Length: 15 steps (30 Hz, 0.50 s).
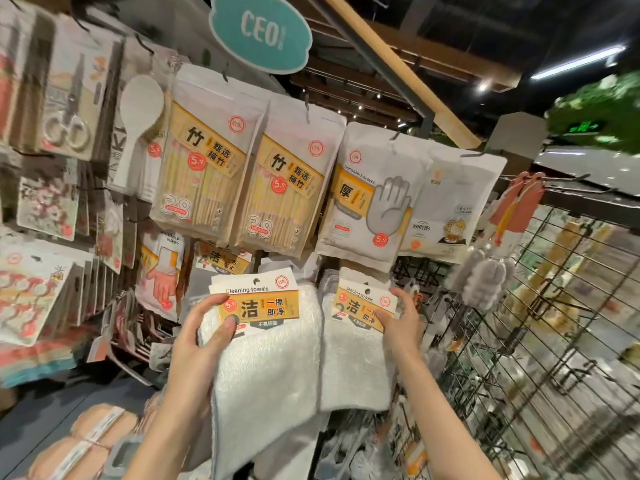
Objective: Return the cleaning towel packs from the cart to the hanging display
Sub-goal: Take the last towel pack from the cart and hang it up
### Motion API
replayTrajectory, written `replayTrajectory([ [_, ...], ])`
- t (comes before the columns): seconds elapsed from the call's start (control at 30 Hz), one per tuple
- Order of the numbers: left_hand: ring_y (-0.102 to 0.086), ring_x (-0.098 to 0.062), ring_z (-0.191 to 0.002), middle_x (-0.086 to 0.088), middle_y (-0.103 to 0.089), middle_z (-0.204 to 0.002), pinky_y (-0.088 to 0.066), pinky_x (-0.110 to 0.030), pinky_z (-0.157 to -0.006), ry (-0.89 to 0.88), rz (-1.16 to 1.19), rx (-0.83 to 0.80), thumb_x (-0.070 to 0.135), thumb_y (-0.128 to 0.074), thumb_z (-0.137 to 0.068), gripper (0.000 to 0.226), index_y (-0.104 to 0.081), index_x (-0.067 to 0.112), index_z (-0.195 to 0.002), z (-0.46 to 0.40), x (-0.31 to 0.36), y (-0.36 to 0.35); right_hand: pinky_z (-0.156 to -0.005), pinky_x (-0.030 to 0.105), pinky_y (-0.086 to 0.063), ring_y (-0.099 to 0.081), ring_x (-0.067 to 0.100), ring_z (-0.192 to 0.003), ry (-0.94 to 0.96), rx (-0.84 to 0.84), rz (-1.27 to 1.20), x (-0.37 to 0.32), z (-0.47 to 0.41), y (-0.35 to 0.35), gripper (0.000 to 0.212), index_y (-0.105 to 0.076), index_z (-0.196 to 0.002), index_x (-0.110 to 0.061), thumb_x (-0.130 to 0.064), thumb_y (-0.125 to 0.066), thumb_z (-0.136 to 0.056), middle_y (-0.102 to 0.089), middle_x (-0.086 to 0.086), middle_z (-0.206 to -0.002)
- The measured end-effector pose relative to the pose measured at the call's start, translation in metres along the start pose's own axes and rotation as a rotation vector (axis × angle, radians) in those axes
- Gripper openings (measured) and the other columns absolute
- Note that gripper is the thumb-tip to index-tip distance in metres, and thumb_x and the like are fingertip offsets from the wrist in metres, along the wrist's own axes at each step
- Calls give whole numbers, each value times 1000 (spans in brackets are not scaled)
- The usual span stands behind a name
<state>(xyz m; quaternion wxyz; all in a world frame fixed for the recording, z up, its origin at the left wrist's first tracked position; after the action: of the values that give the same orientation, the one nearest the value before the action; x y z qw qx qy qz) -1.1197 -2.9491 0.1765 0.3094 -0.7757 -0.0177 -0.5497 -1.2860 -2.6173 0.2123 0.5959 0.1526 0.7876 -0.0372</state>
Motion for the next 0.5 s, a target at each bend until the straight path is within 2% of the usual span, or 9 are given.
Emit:
replayTrajectory([
  [0.07, -62, -27, -111, -4, -62, -125, -47, -53, -96, -5, -9, -8, 10, -62, -89, 29, -66, 34, -104, 0, 0, -2, -87, 37, -53, -55, 23, -113, 10, 8, 29, 4, -4, -3, 45, -55, -114, -23, 10, -60, -83, -51, 2, -123],
  [0.1, -62, -26, -111, -1, -62, -124, -49, -49, -95, -19, -26, -11, 10, -63, -89, 30, -66, 36, -103, 1, 2, -3, -91, 38, -50, -51, 22, -116, 44, 14, 60, 2, -6, -5, 43, -55, -112, -22, 10, -59, -83, -51, 0, -123],
  [0.2, -62, -22, -111, 6, -63, -121, -49, -37, -90, -54, -56, -7, 11, -64, -88, 31, -67, 40, -100, 2, 7, -5, -87, 27, -39, -49, 19, -117, 122, 44, 205, -4, -16, -11, 29, -56, -96, -20, 7, -58, -84, -54, -3, -113],
  [0.33, -63, -24, -108, 1, -65, -119, -47, -48, -97, -20, -47, -2, 11, -63, -88, 31, -67, 40, -99, 4, 6, -6, -90, 28, -38, -49, 21, -115, 70, 81, 314, 7, -28, -13, 22, -60, -94, -20, 1, -58, -87, -50, 5, -119],
  [0.4, -64, -23, -106, 1, -66, -117, -47, -50, -98, -12, -48, 3, 11, -63, -88, 31, -67, 40, -98, 5, 7, -7, -88, 24, -34, -50, 21, -113, 85, 92, 355, 7, -31, -16, 23, -61, -99, -19, 1, -59, -87, -49, 6, -121],
  [0.5, -65, -23, -105, 1, -66, -117, -46, -51, -99, -5, -45, 10, 11, -64, -87, 30, -67, 39, -99, 6, 8, -8, -96, 19, -29, -47, 19, -116, 76, 95, 340, 9, -30, -17, 25, -63, -102, -18, 1, -62, -85, -45, 5, -124],
])
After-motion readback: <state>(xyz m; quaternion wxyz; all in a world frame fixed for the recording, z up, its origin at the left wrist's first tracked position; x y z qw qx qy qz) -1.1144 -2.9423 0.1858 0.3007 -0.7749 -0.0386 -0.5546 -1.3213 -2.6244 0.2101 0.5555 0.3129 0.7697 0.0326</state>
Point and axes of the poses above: each hand's wrist, its own z-axis away from the middle knuckle, its own y-axis out of the back of the hand, x = y × z, the point moved 10 cm from there along -z, towards the middle knuckle
